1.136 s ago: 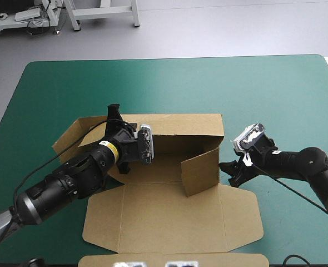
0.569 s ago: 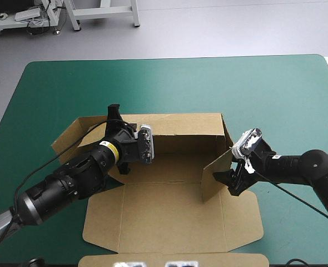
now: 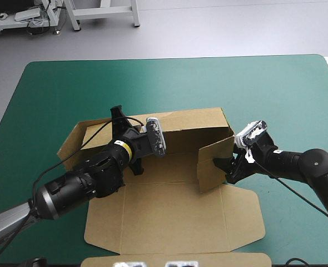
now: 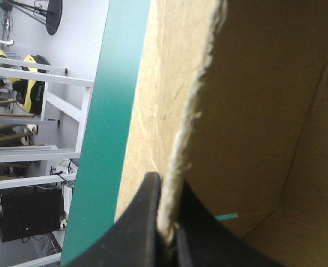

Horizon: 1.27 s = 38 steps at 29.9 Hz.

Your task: Fold the box

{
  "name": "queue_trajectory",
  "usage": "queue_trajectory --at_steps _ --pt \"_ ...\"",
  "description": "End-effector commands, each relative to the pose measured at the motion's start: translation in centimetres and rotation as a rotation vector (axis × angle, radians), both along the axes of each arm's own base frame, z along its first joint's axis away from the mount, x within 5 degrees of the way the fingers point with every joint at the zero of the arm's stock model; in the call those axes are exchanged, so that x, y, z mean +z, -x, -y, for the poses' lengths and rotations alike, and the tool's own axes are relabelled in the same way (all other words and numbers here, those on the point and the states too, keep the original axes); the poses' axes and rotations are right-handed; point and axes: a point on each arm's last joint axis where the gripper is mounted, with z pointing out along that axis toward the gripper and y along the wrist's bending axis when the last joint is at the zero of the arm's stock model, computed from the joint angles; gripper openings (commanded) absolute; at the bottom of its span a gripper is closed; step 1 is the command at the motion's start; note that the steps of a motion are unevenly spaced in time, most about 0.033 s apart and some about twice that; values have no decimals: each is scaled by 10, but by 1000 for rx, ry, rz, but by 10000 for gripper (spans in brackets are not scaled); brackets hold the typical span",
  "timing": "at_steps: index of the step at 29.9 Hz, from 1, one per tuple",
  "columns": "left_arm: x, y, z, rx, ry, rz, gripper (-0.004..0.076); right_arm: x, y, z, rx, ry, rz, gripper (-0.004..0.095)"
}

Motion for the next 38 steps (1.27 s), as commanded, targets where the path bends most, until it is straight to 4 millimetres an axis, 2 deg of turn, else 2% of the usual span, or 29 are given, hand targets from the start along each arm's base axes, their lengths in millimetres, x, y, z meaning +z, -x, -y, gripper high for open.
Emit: queue_trajectory --at_steps 1,4,14,19,22,27,29,32,38 --pt "16 2 13 -1 81 2 -9 14 -3 -1 -28 -51 46 628" --pt "15 4 19 -18 76 -3 -9 14 -5 0 -47 -48 56 594" --pt "7 14 21 -46 16 -78 -9 -12 -22 -5 -43 -78 -80 210" --pt "5 15 20 -55 -21 -91 -9 -12 -24 -7 -24 -105 -86 58" --pt "4 15 17 -36 -44 -95 -9 -9 -23 -8 -10 -112 -81 -12" --pt "4 15 16 -25 -54 -101 0 -8 -21 -6 6 -57 -68 -17" --pt "5 16 16 -31 -42 -99 45 -6 -22 -5 6 -41 -61 -17" --pt "7 17 18 -45 -6 -105 160 -2 -26 -3 -22 -37 -43 -17" --pt "17 21 13 -30 60 -103 460 9 -35 1 -108 -42 10 -17"
